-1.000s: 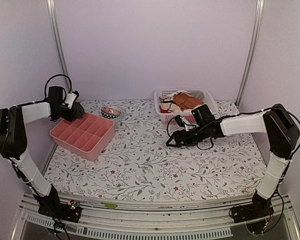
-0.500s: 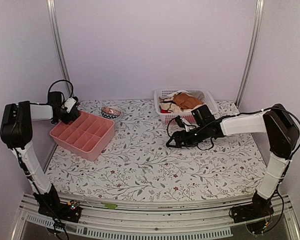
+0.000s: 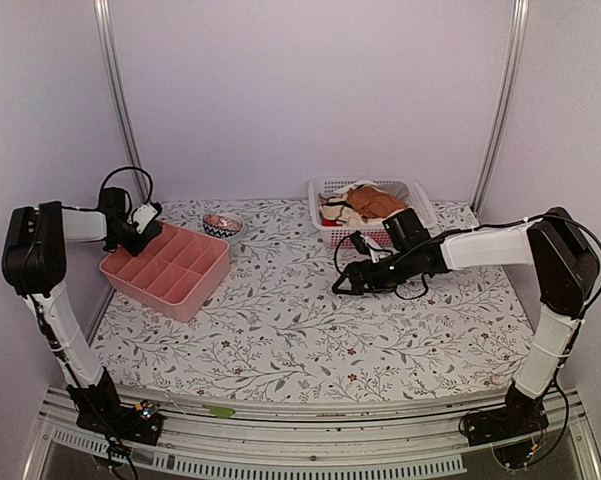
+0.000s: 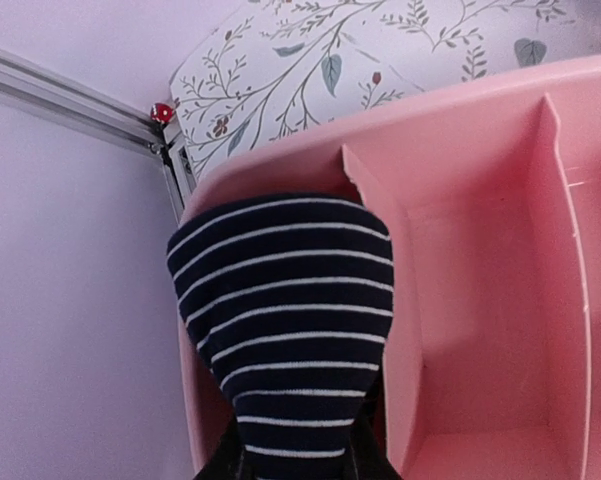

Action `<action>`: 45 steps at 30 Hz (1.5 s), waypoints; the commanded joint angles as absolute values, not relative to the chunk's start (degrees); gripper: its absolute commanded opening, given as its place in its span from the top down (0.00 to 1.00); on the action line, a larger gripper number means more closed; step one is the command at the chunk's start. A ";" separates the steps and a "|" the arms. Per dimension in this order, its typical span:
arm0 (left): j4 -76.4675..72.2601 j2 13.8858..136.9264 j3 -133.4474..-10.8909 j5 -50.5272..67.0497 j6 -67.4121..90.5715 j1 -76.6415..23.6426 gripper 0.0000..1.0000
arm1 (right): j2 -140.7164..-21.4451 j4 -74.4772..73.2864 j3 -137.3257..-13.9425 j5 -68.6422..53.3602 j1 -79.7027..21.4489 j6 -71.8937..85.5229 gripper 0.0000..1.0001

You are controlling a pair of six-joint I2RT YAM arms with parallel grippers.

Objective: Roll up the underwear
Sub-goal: Place the underwear in the storage box.

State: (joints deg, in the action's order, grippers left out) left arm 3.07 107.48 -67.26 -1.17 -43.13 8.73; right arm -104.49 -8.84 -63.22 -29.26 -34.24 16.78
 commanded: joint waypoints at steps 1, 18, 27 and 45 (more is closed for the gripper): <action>16.27 111.56 -74.17 6.41 -43.35 10.29 1.00 | -105.65 -8.87 -64.76 -29.88 -34.45 16.00 0.02; 48.91 131.77 -103.26 16.64 -41.06 14.56 0.86 | -104.99 -10.12 -64.73 -29.70 -34.45 14.98 0.01; 47.41 127.23 -103.98 15.48 -38.82 13.86 0.47 | -105.62 -10.39 -66.01 -30.03 -34.48 14.25 0.01; 50.04 119.59 -114.35 13.73 -35.68 11.93 0.04 | -100.88 -10.18 -68.08 -26.69 -34.32 13.68 0.01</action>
State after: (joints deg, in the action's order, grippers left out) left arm 49.21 124.55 -110.30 13.82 -36.73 12.93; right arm -104.27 -10.24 -65.39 -28.64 -34.24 14.37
